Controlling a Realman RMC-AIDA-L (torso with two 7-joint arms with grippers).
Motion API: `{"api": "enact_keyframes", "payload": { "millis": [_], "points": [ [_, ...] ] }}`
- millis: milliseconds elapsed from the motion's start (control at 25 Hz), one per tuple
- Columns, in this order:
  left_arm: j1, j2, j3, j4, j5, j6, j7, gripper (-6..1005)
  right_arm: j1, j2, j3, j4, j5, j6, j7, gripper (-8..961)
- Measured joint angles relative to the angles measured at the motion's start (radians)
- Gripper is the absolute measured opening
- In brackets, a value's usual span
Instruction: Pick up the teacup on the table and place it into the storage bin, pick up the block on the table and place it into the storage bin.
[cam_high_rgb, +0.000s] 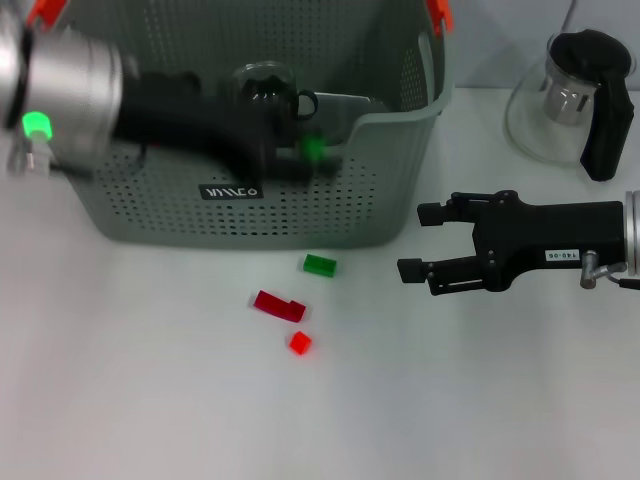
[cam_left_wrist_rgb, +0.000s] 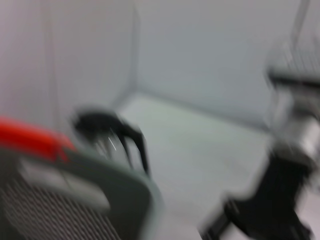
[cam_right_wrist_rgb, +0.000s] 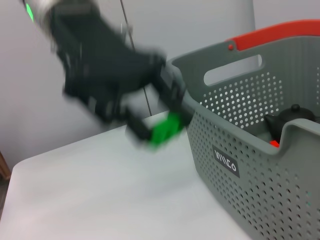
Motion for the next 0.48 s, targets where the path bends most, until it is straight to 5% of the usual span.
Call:
{"api": "enact_keyframes", "payload": {
  "millis": [160, 480],
  "points": [
    [-0.072, 0.016, -0.075, -0.001, -0.037, -0.158, -0.010, 423, -0.001, -0.001, 0.000, 0.000, -0.001, 0.000, -0.008, 912],
    [-0.215, 0.099, -0.070, -0.294, -0.011, -0.529, -0.040, 425, -0.001, -0.003, -0.001, 0.002, -0.001, -0.004, -0.009, 912]
  ]
}}
